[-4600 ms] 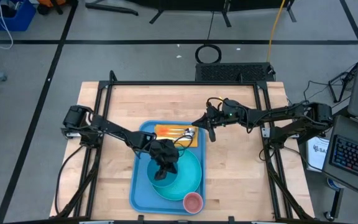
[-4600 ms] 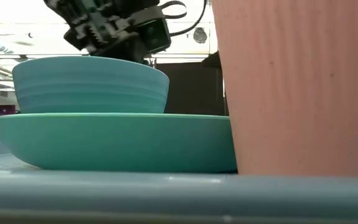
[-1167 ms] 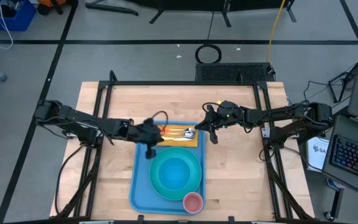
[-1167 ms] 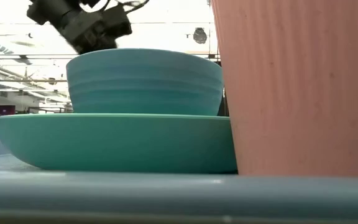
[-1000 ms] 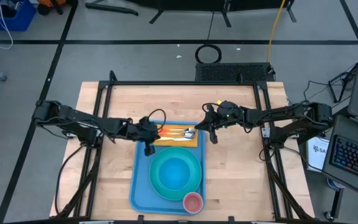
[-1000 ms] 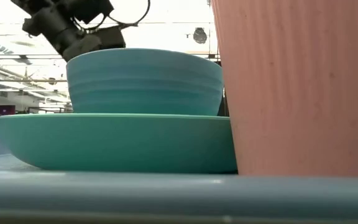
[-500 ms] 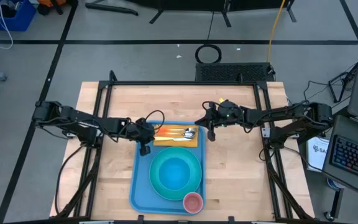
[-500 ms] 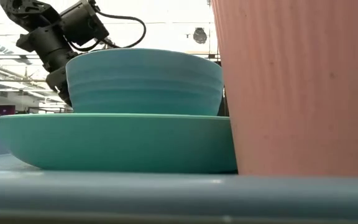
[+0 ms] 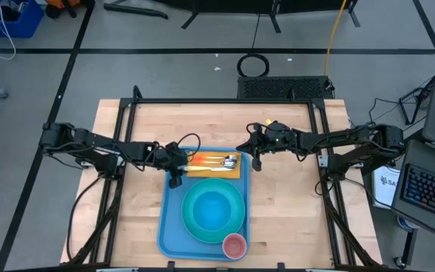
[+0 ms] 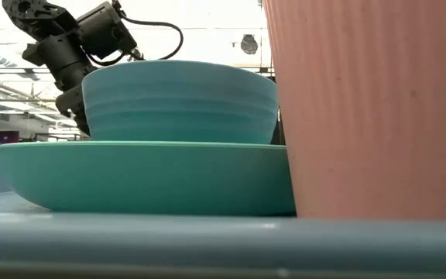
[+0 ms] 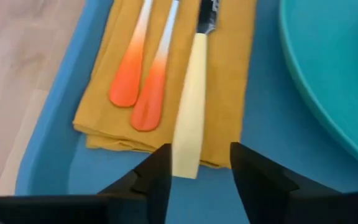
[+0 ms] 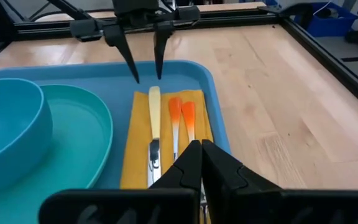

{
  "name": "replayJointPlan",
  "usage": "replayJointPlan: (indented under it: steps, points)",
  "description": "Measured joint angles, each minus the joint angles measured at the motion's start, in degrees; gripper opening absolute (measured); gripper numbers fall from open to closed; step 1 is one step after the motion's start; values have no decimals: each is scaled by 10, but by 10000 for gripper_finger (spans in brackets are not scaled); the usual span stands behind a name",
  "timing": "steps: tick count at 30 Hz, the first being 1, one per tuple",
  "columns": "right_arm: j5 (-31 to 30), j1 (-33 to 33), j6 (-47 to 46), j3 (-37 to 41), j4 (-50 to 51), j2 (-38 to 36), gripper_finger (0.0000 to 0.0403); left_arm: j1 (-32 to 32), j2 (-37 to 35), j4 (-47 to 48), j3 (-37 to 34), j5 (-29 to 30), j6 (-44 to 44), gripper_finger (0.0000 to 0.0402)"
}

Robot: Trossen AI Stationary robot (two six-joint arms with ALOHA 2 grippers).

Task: Set up tray
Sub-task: Adjust the light green knife on the orange napkin

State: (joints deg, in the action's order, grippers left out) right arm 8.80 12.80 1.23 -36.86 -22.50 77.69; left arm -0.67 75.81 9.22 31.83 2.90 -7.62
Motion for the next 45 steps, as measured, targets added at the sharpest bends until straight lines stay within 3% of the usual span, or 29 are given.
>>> replayJointPlan:
  steps: [6, 25, 39, 45]
  points:
    - [0, 0, 1, 0, -9, 0, 0, -1, 5, -3, 0, -11, 20, 188]
    - [0, 0, -1, 0, -25, 0, 0, -32, 48, -25, 0, -55, 46, 188]
    - [0, 0, -1, 0, -29, 0, 0, -32, 70, -53, 1, -61, 58, 119]
    - [0, 0, -1, 0, -30, 0, 0, -32, 89, -66, 0, -61, 58, 107]
